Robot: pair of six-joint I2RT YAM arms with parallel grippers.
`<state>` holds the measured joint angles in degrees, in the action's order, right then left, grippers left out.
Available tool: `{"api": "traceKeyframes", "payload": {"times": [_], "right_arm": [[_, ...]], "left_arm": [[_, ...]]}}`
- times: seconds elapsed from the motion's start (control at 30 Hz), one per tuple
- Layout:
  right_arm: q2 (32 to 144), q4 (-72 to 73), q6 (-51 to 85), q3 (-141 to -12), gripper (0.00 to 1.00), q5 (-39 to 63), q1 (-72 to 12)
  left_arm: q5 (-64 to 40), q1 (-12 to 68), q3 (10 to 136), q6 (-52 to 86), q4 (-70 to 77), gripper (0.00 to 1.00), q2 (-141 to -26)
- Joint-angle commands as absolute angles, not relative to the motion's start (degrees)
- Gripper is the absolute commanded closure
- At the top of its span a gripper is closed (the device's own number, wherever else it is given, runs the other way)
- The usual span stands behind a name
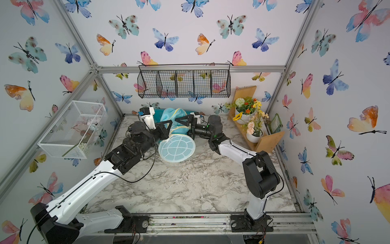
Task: Turn the laundry bag inside out
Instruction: Turn over the laundry bag.
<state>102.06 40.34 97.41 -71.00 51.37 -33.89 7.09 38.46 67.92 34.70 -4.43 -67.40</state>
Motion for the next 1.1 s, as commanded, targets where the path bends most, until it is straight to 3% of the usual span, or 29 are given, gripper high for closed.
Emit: {"api": "traceKeyframes", "payload": {"times": [0.0,0.17,0.27,0.47,0.6,0.73,0.97,1.07], "right_arm": [[101.41,28.16,89.37,-72.33,0.07,54.5,-34.63],[101.19,18.06,84.21,-72.29,0.06,53.14,-34.54],[102.55,24.09,87.2,-71.89,0.06,52.7,-34.54],[112.39,78.7,117.96,-71.2,0.08,48.63,-35.55],[117.47,97.69,129.0,-75.22,0.1,45.39,-36.99],[117.39,103.83,131.5,-75.79,0.27,43.63,-37.27],[113.01,103.8,130.88,-74.33,0.71,46.14,-37.18],[111.63,103.8,130.4,-75.32,0.8,46.61,-36.83]], "left_arm": [[4.99,38.41,71.02,33.87,-2.41,1.0,-66.75],[5.05,38.39,73.99,33.31,-3.43,1.0,-66.62],[4.33,38.41,75.77,33.48,-3.6,1.0,-66.4],[1.76,35.84,73.05,38.45,-0.74,1.0,-64.33],[-2.23,30.24,68.84,43.15,2.57,1.0,-62.26],[-4.92,26.49,67.21,44.1,3.31,1.0,-61.96],[-9.69,20.64,61.42,46.14,6.28,1.0,-62.05],[-10.57,19.3,59.52,46.48,5.93,1.0,-62.14]]}}
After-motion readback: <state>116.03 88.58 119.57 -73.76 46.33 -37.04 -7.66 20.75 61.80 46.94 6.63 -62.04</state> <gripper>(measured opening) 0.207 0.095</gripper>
